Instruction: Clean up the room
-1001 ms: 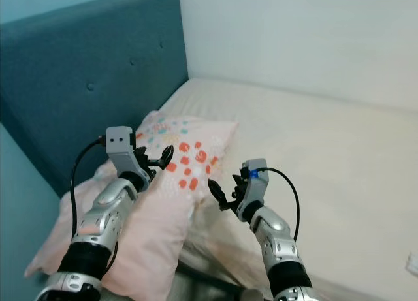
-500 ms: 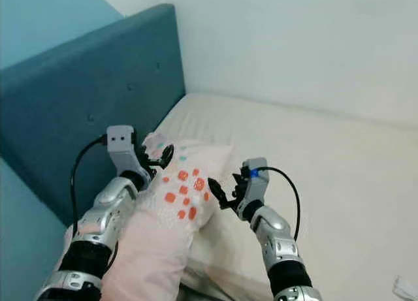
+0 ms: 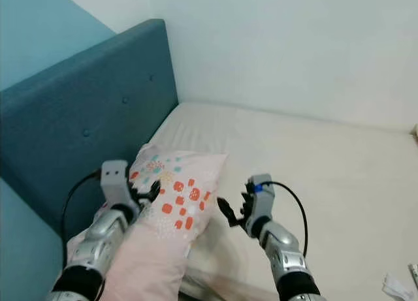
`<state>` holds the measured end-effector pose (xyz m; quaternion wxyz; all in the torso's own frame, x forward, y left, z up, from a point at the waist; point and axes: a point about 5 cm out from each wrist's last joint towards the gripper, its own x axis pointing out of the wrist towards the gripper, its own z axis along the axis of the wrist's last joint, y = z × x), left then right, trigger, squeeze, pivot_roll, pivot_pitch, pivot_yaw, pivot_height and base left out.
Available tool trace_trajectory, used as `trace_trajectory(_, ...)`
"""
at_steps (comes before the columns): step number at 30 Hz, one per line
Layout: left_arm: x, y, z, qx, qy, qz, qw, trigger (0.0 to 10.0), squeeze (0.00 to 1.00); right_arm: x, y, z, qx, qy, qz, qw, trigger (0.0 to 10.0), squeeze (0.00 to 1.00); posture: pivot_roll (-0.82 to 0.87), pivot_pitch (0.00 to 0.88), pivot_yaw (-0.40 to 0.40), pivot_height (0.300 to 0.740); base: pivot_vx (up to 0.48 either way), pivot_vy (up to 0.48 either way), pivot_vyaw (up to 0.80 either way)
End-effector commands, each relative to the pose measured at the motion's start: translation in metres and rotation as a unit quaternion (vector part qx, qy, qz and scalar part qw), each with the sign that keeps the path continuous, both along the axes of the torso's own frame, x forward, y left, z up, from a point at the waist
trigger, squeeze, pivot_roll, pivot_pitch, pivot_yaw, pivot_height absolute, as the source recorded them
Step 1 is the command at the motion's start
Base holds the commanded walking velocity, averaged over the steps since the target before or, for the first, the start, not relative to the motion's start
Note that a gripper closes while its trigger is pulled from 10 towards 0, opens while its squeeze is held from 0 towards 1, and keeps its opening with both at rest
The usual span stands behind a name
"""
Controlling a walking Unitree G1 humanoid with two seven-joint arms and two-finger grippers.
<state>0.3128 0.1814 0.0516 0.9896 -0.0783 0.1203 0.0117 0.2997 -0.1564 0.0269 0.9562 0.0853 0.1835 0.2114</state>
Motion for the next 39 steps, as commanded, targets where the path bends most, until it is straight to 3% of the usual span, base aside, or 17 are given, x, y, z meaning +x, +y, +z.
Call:
trace_trajectory(1, -0.005, 0.007, -0.008, 0.015, 0.011, 0.008, 1.0, 10.0, 0.0, -0.004, 0.0, -0.006, -0.009, 0.008, 0.001, 1.0, 10.0, 0.0, -0.02, 0.0, -0.025, 0.74, 0.0, 0.0, 0.0)
trace_trajectory(4, -0.028, 0.022, -0.04, 0.037, 0.078, 0.031, 0.996, 10.0, 0.0, -0.024, -0.017, -0.036, -0.069, 0.085, -0.016, 0.994, 10.0, 0.0, -0.01, 0.0, -0.032, 0.74, 0.0, 0.0, 0.0)
trace_trajectory(5, -0.028, 0.022, -0.04, 0.037, 0.078, 0.031, 0.996, 10.0, 0.0, -0.024, -0.017, -0.036, -0.069, 0.085, -0.016, 0.994, 10.0, 0.0, -0.01, 0.0, -0.032, 0.74, 0.0, 0.0, 0.0)
trace_trajectory(6, -0.039, 0.027, -0.053, 0.048, 0.107, 0.036, 0.992, 10.0, 0.0, -0.031, -0.023, -0.045, -0.088, 0.111, -0.026, 0.99, 10.0, 0.0, -0.01, 0.0, -0.033, 0.74, 0.0, 0.0, 0.0)
trace_trajectory(7, -0.039, 0.027, -0.053, 0.048, 0.107, 0.036, 0.992, 10.0, 0.0, -0.031, -0.023, -0.045, -0.088, 0.111, -0.026, 0.99, 10.0, 0.0, -0.01, 0.0, -0.033, 0.74, 0.0, 0.0, 0.0)
trace_trajectory(8, -0.051, 0.031, -0.066, 0.052, 0.137, 0.041, 0.988, 10.0, 0.0, -0.038, -0.028, -0.052, -0.102, 0.132, -0.033, 0.985, 10.0, 0.0, -0.01, 0.0, -0.035, 0.74, 0.0, 0.0, 0.0)
trace_trajectory(9, -0.051, 0.031, -0.066, 0.052, 0.137, 0.041, 0.988, 10.0, 0.0, -0.038, -0.028, -0.052, -0.102, 0.132, -0.033, 0.985, 10.0, 0.0, -0.01, 0.0, -0.035, 0.74, 0.0, 0.0, 0.0)
trace_trajectory(11, -0.08, 0.037, -0.092, 0.048, 0.203, 0.058, 0.976, 10.0, 0.0, -0.053, -0.037, -0.065, -0.117, 0.169, -0.056, 0.977, 10.0, 0.0, 0.0, 0.0, -0.039, 0.74, 0.0, 0.236, 0.0)
trace_trajectory(14, -0.093, 0.039, -0.102, 0.042, 0.23, 0.068, 0.97, 10.0, 0.0, -0.061, -0.041, -0.071, -0.121, 0.187, -0.069, 0.972, 10.0, 0.0, 0.0, 0.0, -0.041, 0.74, 0.0, 0.47, 0.0)
trace_trajectory(17, -0.115, 0.041, -0.117, 0.023, 0.272, 0.093, 0.957, 10.0, 0.0, -0.083, -0.053, -0.087, -0.151, 0.242, -0.096, 0.954, 10.0, 0.0, 0.01, 0.0, -0.043, 0.74, 0.0, 0.461, -0.53)
trace_trajectory(20, -0.125, 0.038, -0.124, 0.027, 0.296, 0.09, 0.951, 10.0, 0.0, -0.094, -0.055, -0.094, -0.146, 0.261, -0.116, 0.947, 10.0, 0.0, 0.0, 0.0, -0.042, 0.74, 0.0, 0.461, -0.53)
trace_trajectory(29, -0.13, 0.033, -0.129, 0.043, 0.313, 0.065, 0.947, 10.0, 0.0, -0.103, -0.05, -0.1, -0.143, 0.274, -0.114, 0.944, 10.0, 0.0, -0.01, 0.0, -0.034, 0.74, 0.0, 0.457, 0.0)
trace_trajectory(39, -0.12, 0.026, -0.125, 0.055, 0.296, 0.033, 0.953, 10.0, 0.0, -0.107, -0.047, -0.102, -0.139, 0.277, -0.116, 0.944, 10.0, 0.0, -0.01, 0.0, -0.027, 0.74, 0.0, 0.0, 0.0)
